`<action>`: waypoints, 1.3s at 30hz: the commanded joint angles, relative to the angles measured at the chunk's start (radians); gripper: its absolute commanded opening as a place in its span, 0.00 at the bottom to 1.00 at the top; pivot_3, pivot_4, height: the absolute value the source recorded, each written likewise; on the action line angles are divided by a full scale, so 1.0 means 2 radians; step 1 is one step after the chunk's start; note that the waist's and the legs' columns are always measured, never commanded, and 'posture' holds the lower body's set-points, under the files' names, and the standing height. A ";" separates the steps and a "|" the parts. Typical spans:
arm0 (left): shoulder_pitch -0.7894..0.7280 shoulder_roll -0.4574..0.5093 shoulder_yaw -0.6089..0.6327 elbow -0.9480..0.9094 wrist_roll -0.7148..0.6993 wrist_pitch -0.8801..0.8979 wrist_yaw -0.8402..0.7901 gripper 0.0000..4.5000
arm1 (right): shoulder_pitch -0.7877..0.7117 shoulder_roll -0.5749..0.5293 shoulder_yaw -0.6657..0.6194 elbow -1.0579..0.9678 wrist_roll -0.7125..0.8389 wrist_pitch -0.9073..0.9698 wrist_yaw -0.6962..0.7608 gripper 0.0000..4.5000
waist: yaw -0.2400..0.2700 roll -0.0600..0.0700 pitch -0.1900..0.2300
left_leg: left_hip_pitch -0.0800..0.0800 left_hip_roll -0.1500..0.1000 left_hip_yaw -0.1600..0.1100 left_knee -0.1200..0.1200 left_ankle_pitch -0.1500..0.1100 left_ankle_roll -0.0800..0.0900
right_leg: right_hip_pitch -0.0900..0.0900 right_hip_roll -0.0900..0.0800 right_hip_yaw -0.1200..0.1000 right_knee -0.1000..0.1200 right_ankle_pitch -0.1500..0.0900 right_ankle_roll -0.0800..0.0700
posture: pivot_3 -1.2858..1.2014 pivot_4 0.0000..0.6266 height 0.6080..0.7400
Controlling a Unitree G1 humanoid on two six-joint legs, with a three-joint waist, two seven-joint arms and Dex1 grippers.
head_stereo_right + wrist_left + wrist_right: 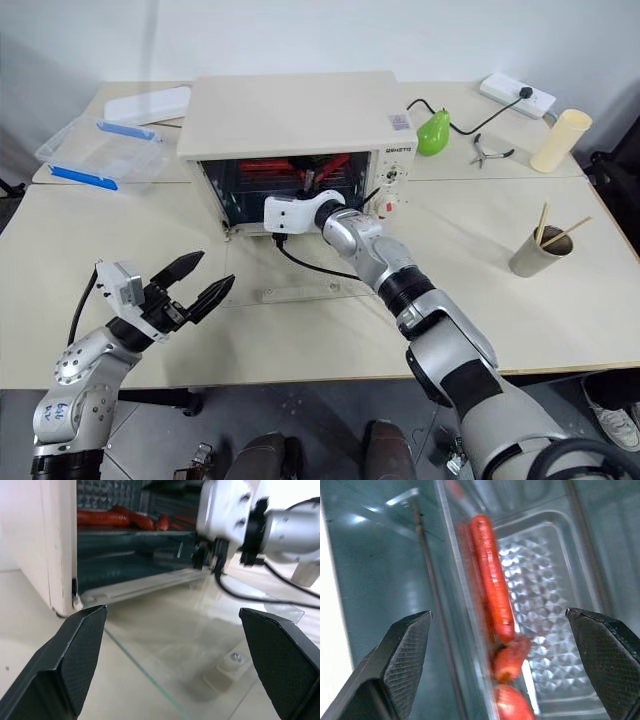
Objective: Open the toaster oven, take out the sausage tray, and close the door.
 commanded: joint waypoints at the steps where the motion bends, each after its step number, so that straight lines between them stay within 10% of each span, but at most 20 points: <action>1: -0.002 0.004 0.004 -0.013 -0.002 -0.007 0.003 1.00 | -0.031 0.015 0.011 0.023 -0.018 -0.010 -0.032 0.92 | -0.003 0.000 0.000 | 0.000 0.000 0.000 0.000 0.000 0.000 | 0.000 0.000 0.000 0.000 0.000 0.000 | 0.52 0.24 1.00; 14: -0.069 -0.006 -0.006 0.016 -0.005 -0.013 0.008 1.00 | -0.072 0.030 0.012 0.088 -0.017 -0.038 -0.034 0.00 | -0.009 0.000 0.000 | -0.001 0.000 -0.001 0.000 0.000 0.000 | 0.000 0.000 0.000 0.000 0.000 0.000 | 0.52 0.24 1.00; 39: -0.191 0.029 0.042 0.106 -0.061 0.010 -0.009 1.00 | -0.043 -0.040 -0.005 -0.083 -0.010 -0.105 0.038 0.00 | -0.012 0.000 0.001 | -0.006 -0.001 -0.003 0.000 0.000 0.000 | -0.005 0.000 -0.002 0.000 0.000 0.000 | 0.52 0.24 1.00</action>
